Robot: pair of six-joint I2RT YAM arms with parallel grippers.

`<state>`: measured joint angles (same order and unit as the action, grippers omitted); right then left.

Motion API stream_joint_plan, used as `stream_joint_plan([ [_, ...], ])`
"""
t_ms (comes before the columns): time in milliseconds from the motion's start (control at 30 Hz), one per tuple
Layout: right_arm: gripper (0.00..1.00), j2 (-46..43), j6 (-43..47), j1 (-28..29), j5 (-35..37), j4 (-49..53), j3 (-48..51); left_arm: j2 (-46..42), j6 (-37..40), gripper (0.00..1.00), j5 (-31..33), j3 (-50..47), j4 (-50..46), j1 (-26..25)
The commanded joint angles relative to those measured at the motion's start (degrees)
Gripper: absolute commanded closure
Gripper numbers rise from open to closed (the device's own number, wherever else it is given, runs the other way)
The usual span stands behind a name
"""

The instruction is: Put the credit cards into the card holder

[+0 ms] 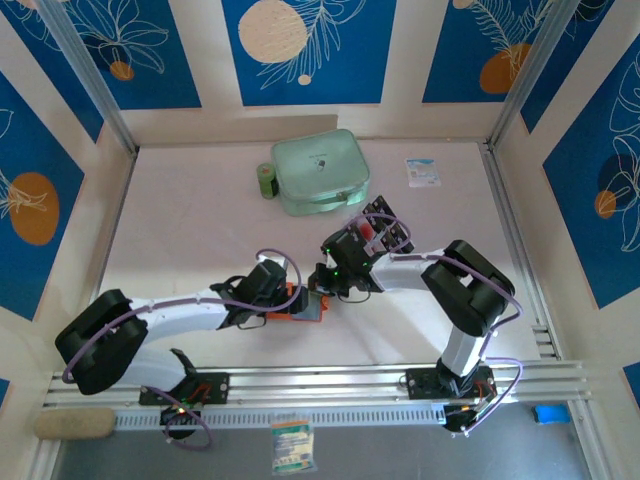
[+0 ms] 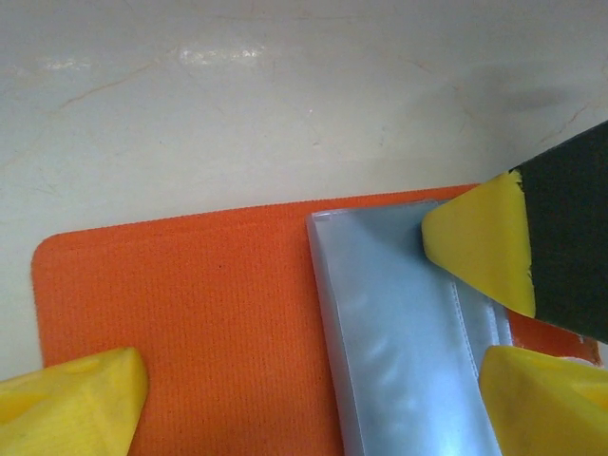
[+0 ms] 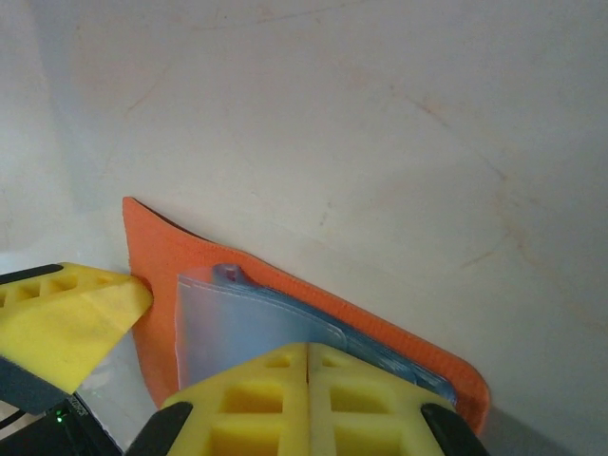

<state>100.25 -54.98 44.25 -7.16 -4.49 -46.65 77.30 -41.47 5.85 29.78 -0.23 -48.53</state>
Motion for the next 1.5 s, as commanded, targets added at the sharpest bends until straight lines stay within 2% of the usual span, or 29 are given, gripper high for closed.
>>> stream_joint_plan([
  [0,1.00,1.2,-0.9,0.2,-1.5,0.7,0.6,0.5,1.2,0.15,1.0,-1.6,-0.5,0.3],
  [200,1.00,1.4,-1.3,0.1,-1.7,0.4,0.8,2.4,1.7,0.34,1.0,-2.3,-0.1,0.3],
  [300,1.00,1.1,-1.3,0.1,-1.8,0.4,0.5,2.7,1.5,0.39,0.8,-2.7,0.5,0.3],
  [467,1.00,-1.5,-0.6,0.0,-1.6,0.9,0.2,2.5,1.2,0.41,0.9,-3.0,0.6,0.3],
  [667,0.84,-6.1,0.5,0.0,1.3,3.4,0.6,2.8,1.0,0.44,0.8,-3.0,0.7,0.3],
  [833,0.78,-7.1,0.0,0.0,2.1,3.6,1.7,2.9,1.0,0.44,0.8,-2.9,0.6,0.2],
  [967,0.68,-6.8,-0.7,0.3,2.1,2.8,2.5,2.5,1.0,0.44,0.9,-2.9,0.4,0.2],
  [1233,0.67,-3.8,-1.5,0.7,0.5,1.0,2.2,2.5,0.9,0.45,0.9,-2.8,0.5,0.2],
  [1467,0.76,-2.7,-1.4,0.2,-2.2,-0.7,1.4,1.7,0.9,0.44,1.0,-2.7,0.5,0.2],
])
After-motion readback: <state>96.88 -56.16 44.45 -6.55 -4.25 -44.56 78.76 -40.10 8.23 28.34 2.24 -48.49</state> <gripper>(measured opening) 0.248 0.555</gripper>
